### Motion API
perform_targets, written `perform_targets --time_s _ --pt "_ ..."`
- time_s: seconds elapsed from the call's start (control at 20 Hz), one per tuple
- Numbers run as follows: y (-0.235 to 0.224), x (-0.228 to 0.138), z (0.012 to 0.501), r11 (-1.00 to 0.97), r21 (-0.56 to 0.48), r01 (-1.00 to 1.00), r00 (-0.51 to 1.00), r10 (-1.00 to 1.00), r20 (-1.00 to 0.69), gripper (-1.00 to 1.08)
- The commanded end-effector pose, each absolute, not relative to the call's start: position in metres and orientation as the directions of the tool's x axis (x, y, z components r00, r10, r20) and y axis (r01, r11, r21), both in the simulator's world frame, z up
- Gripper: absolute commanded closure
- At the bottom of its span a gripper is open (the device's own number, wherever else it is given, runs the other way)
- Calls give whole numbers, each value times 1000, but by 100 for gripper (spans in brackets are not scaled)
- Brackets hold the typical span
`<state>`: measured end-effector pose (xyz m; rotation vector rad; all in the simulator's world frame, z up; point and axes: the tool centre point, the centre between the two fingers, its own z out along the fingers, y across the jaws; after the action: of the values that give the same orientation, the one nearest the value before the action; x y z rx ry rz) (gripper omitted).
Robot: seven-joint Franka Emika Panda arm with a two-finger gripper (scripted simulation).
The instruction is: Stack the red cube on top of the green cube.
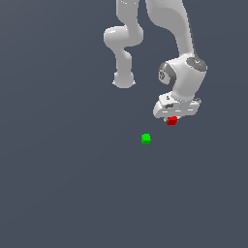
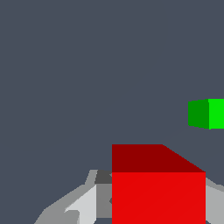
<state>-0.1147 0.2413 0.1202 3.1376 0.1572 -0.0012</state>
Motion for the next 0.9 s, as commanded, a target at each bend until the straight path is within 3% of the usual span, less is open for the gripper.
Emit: perform_targets --time_s 0.0,0.35,0.85 --pt "240 -114 120 -995 0 100 995 100 0 108" --pt "213 -103 107 -995 0 100 995 100 0 108" --pt "139 -70 70 -995 1 100 995 100 0 108"
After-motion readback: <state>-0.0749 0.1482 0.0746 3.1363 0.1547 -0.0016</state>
